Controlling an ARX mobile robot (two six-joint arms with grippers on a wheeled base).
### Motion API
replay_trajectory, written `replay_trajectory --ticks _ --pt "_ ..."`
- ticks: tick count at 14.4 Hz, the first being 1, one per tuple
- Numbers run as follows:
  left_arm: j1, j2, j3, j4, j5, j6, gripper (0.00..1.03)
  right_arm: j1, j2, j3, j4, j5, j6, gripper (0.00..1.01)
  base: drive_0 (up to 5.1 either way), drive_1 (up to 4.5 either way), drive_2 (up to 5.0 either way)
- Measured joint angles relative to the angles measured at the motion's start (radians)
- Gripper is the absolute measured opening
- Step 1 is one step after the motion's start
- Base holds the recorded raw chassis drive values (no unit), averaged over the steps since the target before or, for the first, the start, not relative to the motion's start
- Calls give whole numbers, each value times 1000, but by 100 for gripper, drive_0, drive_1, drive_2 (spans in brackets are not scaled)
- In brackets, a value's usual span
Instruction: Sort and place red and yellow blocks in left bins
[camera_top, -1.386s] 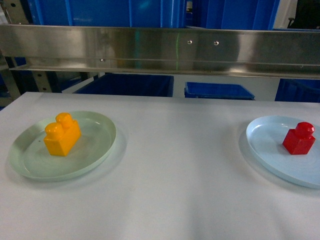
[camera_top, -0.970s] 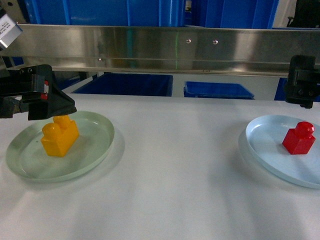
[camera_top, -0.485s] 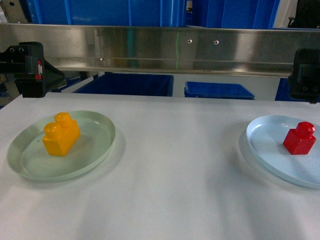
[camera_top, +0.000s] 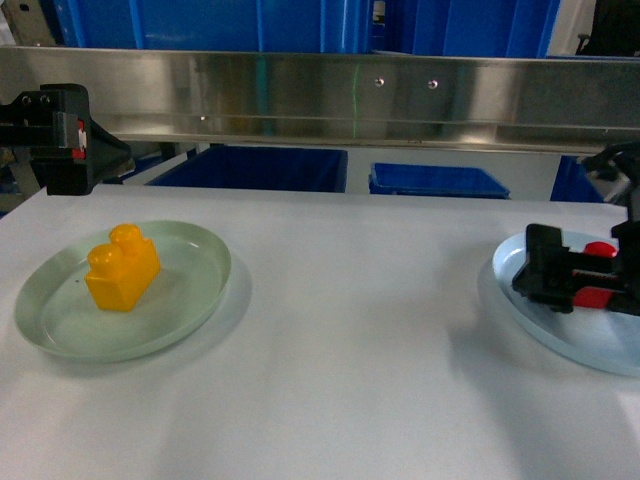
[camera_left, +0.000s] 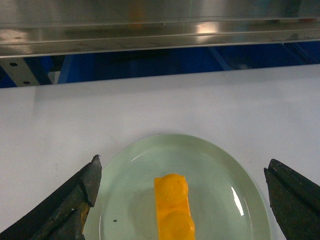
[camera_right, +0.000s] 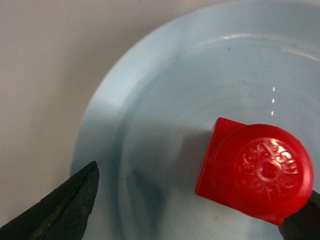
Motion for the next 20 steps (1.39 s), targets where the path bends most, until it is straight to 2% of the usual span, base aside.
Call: replay_trajectory --ticks 1,4,15,16,18,19,20 --pt "0 0 0 0 0 3 98 26 45 -4 110 18 -92 98 0 0 0" --pt "0 0 0 0 -1 3 98 24 84 39 117 21 -157 98 0 0 0" --pt "0 0 0 -1 -1 3 98 18 110 64 126 22 -162 97 0 0 0" --pt "0 0 0 0 -1 3 98 18 111 66 126 27 -162 92 0 0 0" --pt "0 0 0 -1 -1 3 98 18 112 66 127 29 -161 76 0 0 0" --pt "0 0 0 0 -1 3 98 18 112 66 128 29 -158 57 0 0 0" --pt "0 0 0 0 -1 3 98 18 112 66 134 29 -154 31 0 0 0"
